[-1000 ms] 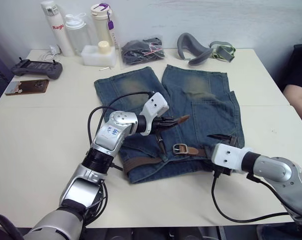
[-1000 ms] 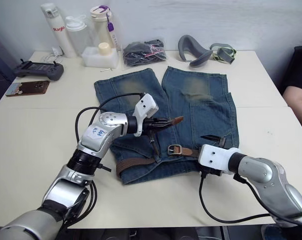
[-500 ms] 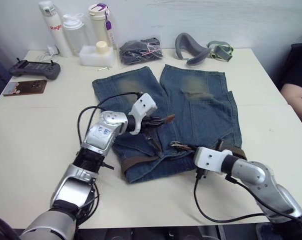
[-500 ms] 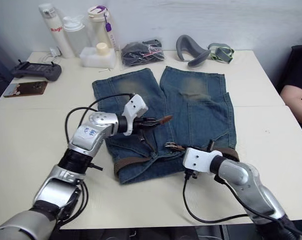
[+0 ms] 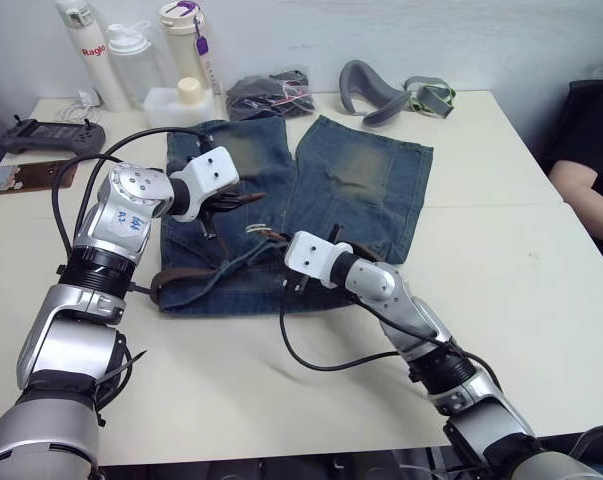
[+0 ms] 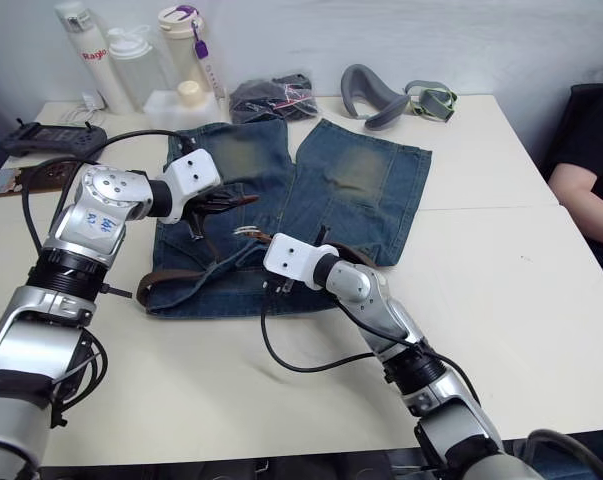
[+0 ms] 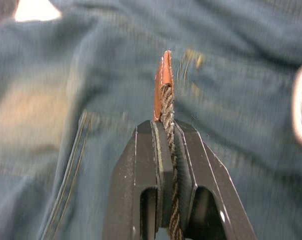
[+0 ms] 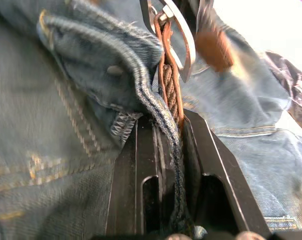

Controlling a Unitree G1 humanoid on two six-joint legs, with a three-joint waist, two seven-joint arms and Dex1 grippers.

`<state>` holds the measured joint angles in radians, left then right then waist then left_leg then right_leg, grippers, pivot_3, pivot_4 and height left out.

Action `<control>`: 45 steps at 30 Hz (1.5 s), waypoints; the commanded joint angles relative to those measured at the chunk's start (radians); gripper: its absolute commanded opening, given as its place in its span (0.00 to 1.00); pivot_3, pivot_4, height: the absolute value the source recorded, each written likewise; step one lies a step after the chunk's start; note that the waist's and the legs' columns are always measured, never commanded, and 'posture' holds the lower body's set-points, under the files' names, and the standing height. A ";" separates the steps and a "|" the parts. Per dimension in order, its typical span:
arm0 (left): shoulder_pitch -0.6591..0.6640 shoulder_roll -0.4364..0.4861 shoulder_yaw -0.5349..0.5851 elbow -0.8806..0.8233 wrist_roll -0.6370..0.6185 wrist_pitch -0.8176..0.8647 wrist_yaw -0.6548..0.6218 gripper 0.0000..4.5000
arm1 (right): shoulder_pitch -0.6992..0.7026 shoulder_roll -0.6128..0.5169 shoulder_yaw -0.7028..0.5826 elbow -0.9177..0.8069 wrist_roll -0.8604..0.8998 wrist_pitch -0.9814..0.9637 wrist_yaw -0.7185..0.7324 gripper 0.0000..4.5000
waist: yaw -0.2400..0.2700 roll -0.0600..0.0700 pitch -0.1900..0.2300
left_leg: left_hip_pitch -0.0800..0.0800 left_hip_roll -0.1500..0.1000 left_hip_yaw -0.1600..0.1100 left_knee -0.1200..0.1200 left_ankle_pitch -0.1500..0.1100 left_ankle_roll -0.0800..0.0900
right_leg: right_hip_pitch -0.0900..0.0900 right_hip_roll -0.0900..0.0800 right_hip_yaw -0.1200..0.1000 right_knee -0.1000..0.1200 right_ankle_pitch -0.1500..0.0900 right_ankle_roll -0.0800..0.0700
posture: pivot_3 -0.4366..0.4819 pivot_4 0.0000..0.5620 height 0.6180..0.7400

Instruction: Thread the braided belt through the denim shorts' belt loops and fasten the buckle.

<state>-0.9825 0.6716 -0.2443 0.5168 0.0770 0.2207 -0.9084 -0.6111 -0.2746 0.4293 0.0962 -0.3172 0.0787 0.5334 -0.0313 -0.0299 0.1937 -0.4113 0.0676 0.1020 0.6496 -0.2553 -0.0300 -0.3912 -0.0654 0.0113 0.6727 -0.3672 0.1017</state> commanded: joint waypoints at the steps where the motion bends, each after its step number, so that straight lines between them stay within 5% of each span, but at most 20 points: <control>1: 0.066 0.002 0.028 -0.126 -0.047 0.038 -0.059 0.00 | 0.035 -0.085 -0.020 -0.074 -0.011 -0.012 0.061 0.00 | 0.002 0.000 0.000 | 0.000 0.000 0.000 0.000 0.000 0.000 | 0.000 0.000 0.000 0.000 0.000 0.000 | 0.48 0.27 1.00; 6: 0.193 -0.013 0.081 -0.294 -0.131 0.147 -0.081 0.00 | 0.171 -0.161 -0.168 -0.317 0.071 0.244 0.111 0.00 | 0.006 0.000 0.000 | 0.000 0.000 -0.003 0.001 0.000 0.001 | 0.000 -0.001 0.001 0.001 0.000 0.000 | 0.48 0.27 1.00; 20: 0.272 -0.102 0.105 -0.498 -0.231 0.372 -0.019 0.00 | 0.159 0.173 -0.261 -0.567 0.239 0.873 -0.073 0.00 | 0.003 0.000 0.000 | 0.000 0.000 -0.004 0.001 0.000 -0.001 | -0.002 0.001 0.002 0.002 -0.001 -0.001 | 0.48 0.27 1.00; 45: 0.313 -0.201 0.213 -0.616 -0.357 0.540 0.148 0.00 | 0.120 0.145 -0.270 -0.552 0.285 0.953 -0.220 0.00 | 0.002 0.000 0.000 | 0.000 0.000 -0.003 0.000 0.000 0.000 | -0.003 0.001 0.004 0.001 -0.001 -0.001 | 0.48 0.27 1.00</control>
<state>-0.6624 0.4788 -0.0528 -0.0599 -0.2545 0.7599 -0.7721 -0.4851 -0.1258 0.1851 -0.4299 -0.0368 1.0457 0.3361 -0.0293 -0.0299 0.1935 -0.4110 0.0675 0.0986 0.6494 -0.2550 -0.0305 -0.3940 -0.0640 0.0152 0.6741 -0.3678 0.1005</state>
